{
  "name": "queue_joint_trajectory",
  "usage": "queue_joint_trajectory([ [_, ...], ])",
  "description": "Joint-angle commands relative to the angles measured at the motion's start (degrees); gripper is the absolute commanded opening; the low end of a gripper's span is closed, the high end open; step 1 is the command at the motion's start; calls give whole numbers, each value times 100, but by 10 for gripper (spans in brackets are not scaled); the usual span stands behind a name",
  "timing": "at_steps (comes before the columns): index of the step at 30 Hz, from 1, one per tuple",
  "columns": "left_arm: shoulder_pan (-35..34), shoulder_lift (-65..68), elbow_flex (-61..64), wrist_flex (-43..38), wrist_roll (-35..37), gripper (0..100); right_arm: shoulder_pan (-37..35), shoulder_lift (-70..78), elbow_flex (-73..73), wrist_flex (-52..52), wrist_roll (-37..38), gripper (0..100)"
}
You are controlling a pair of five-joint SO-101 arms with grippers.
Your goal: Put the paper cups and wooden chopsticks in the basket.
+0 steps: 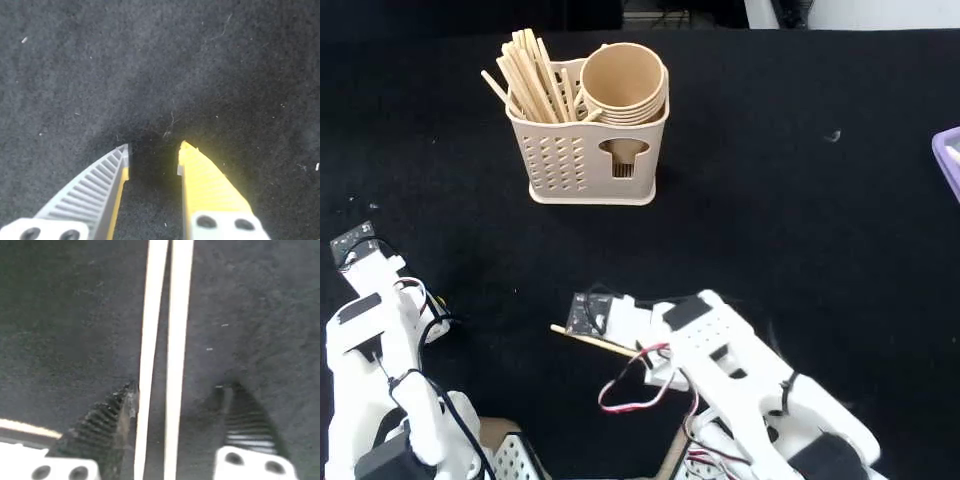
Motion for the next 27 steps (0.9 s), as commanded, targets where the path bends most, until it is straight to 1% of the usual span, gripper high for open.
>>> queue_joint_trajectory([
  [1, 13, 9, -31, -220, -35, 164, -26, 92, -84, -26, 44, 3],
  [2, 13, 9, -31, -220, -35, 164, -26, 13, -101, 18, 44, 31],
  [4, 13, 9, -31, -220, -35, 164, -26, -233, -110, 88, 53, 6],
  [5, 13, 9, -31, -220, -35, 164, -26, -409, -136, 193, 62, 13],
  [8, 13, 9, -31, -220, -35, 164, 18, -1121, -426, 809, 70, 10],
  [11, 13, 9, -31, -220, -35, 164, 264, -1921, -884, 1327, 79, 10],
  [16, 13, 9, -31, -220, -35, 164, 466, -2756, -1059, 1424, 35, 10],
  [19, 13, 9, -31, -220, -35, 164, 431, -2659, -681, 1380, -308, 12],
  [21, 13, 9, -31, -220, -35, 164, 343, -2484, -365, 1116, -519, 51],
  [24, 13, 9, -31, -220, -35, 164, 132, -2105, 40, 791, -545, 200],
  [25, 13, 9, -31, -220, -35, 164, 9, -1956, 110, 738, -545, 235],
  [27, 13, 9, -31, -220, -35, 164, -220, -1640, 119, 721, -589, 240],
])
